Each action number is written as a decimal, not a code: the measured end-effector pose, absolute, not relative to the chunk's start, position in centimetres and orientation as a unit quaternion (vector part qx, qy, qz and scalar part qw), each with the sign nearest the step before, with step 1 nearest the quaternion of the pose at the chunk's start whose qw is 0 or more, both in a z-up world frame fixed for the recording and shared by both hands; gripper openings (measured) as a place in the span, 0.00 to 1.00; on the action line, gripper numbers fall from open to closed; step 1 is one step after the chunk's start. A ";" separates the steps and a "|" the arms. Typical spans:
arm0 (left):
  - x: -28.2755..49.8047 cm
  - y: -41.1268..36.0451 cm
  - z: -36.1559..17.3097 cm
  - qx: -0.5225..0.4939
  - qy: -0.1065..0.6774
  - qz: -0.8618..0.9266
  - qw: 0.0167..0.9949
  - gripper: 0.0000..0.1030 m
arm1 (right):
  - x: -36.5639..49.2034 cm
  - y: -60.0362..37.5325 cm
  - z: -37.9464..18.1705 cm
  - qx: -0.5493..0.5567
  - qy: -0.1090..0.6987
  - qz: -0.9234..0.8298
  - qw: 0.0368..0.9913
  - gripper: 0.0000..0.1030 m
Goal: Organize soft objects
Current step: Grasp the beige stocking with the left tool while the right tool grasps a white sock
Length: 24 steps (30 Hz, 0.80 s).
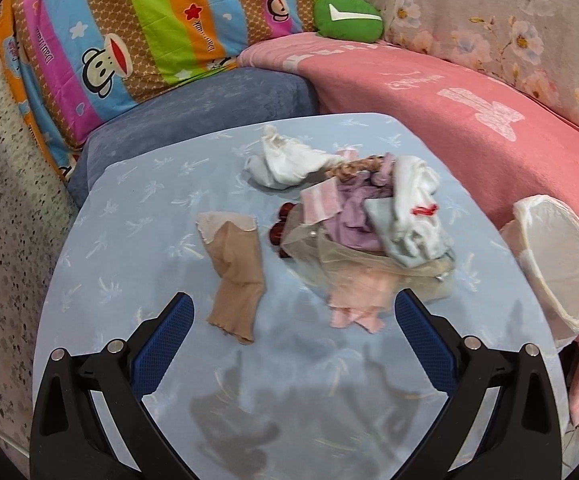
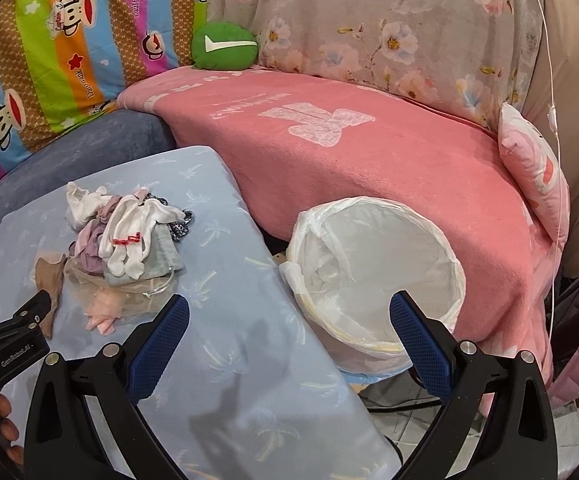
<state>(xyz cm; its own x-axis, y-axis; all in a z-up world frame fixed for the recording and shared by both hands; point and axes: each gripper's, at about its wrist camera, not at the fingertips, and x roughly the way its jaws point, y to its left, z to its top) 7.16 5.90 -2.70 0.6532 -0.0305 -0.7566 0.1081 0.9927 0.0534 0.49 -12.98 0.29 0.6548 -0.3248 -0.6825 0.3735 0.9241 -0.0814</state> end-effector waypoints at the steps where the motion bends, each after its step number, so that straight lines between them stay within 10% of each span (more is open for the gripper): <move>1: 7.5 6.4 -2.9 0.044 0.417 -0.036 0.907 0.93 | 0.7 -12.7 0.2 0.035 0.368 -0.187 0.910 0.94; 15: 12.4 11.2 -6.5 -0.001 0.451 -0.010 0.893 0.92 | 6.2 -8.9 -2.1 0.039 0.388 -0.131 0.911 0.94; 24: 14.7 11.8 -8.6 -0.034 0.487 -0.043 0.872 0.61 | 9.2 -7.1 -3.1 0.040 0.396 -0.110 0.911 0.94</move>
<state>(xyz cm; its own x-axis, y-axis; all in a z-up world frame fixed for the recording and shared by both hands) 14.74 11.80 -8.63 0.5228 -0.1082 -0.8456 0.0418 0.9940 -0.1014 9.19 -7.10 -3.06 0.6627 -0.1687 -0.7296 0.2318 0.9727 -0.0143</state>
